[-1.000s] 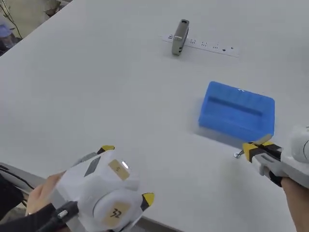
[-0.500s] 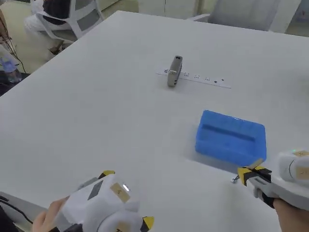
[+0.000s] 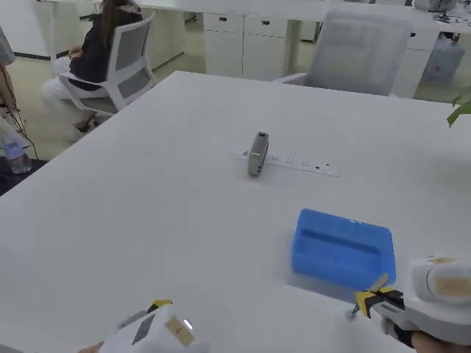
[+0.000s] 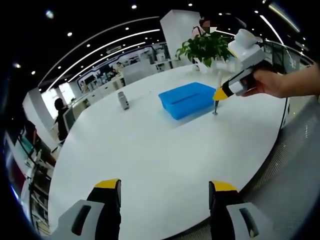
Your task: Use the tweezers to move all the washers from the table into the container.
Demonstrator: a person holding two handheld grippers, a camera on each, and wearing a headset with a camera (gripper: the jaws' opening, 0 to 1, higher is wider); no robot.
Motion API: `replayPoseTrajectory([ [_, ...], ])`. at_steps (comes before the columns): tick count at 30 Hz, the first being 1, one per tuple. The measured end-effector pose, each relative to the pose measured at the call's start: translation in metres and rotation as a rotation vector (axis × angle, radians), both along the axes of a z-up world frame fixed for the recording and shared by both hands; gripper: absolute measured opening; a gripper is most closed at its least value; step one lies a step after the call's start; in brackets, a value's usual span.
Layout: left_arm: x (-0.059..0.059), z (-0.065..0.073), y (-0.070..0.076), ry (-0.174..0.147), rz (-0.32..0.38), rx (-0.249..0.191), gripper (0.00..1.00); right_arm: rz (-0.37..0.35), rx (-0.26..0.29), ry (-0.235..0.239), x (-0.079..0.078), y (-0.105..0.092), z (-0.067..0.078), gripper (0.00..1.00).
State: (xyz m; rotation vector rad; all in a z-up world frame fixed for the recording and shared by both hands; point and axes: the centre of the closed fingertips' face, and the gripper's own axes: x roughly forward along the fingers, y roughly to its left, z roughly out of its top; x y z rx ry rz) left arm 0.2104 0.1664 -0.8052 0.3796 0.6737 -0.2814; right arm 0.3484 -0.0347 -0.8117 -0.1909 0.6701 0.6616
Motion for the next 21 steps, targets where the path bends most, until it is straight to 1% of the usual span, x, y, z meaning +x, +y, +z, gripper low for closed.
replayPoseTrajectory([
  [4,0.000,0.000,0.000,-0.001,-0.003,0.004,0.72,0.005,0.016,-0.009,-0.004,0.001,0.013,0.01],
  [7,0.000,-0.001,0.000,0.005,-0.005,0.007,0.72,0.015,0.025,-0.028,-0.002,0.002,0.023,0.01],
  [10,0.000,-0.001,0.000,0.003,-0.005,0.007,0.72,0.014,0.057,-0.040,0.000,0.004,0.035,0.01],
  [13,0.000,-0.001,0.000,0.005,-0.006,0.010,0.71,0.024,0.064,-0.051,0.000,0.006,0.044,0.01],
  [15,0.000,-0.001,-0.001,0.002,-0.008,0.008,0.71,0.032,0.072,-0.065,0.000,0.010,0.053,0.01],
  [21,-0.001,-0.002,-0.001,0.010,-0.012,0.009,0.71,0.055,0.077,-0.109,0.002,0.018,0.074,0.01],
])
